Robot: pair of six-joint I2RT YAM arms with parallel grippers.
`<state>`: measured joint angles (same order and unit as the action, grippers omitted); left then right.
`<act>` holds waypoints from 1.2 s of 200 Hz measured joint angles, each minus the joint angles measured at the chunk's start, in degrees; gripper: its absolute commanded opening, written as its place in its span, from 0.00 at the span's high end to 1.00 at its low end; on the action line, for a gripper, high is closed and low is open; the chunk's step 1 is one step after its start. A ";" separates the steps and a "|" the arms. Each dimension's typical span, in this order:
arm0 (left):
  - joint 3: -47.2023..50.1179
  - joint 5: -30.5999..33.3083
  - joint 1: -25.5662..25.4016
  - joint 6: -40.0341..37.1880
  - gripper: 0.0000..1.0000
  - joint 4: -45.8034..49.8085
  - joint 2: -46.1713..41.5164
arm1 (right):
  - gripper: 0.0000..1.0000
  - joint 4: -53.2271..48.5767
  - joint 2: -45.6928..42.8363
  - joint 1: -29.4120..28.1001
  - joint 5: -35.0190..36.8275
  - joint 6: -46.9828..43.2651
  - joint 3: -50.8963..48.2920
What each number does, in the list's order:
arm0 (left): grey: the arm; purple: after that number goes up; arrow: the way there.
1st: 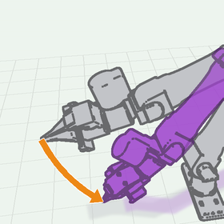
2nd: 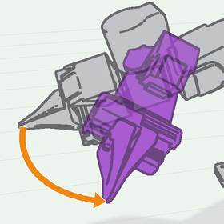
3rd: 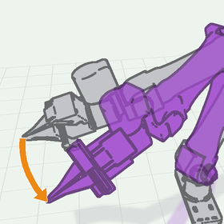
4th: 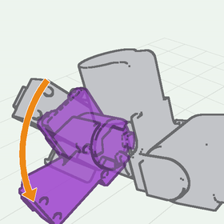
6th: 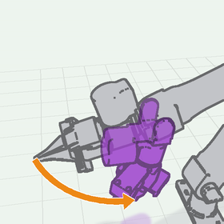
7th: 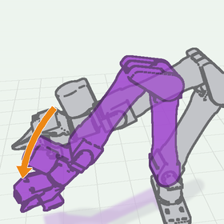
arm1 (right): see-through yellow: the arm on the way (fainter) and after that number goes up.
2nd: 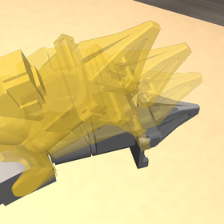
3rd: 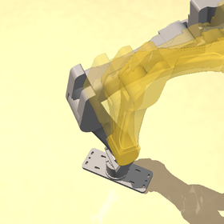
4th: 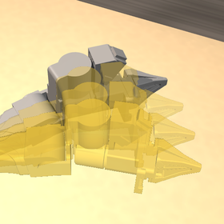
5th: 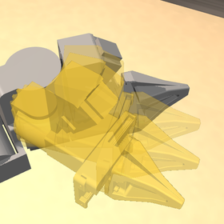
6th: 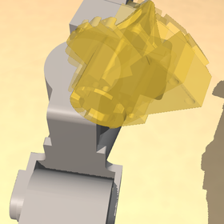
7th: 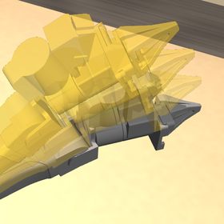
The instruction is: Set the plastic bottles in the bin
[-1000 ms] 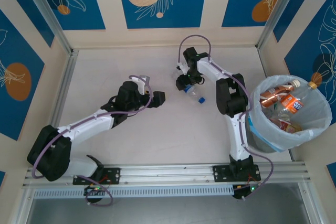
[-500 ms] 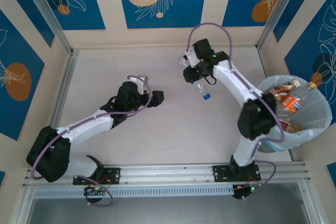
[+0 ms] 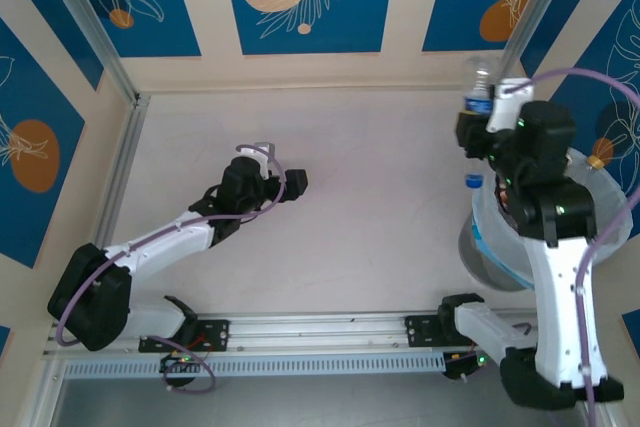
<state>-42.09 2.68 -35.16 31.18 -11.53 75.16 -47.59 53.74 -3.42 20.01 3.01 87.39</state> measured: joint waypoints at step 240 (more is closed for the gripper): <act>-1.75 5.70 1.51 -0.11 0.00 4.74 1.44 | 0.01 6.29 -5.31 10.49 12.48 15.67 -8.35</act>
<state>-43.83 8.38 -33.65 31.07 -6.79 76.60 -41.30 48.42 7.07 32.49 18.68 79.05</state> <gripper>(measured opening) 0.998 0.995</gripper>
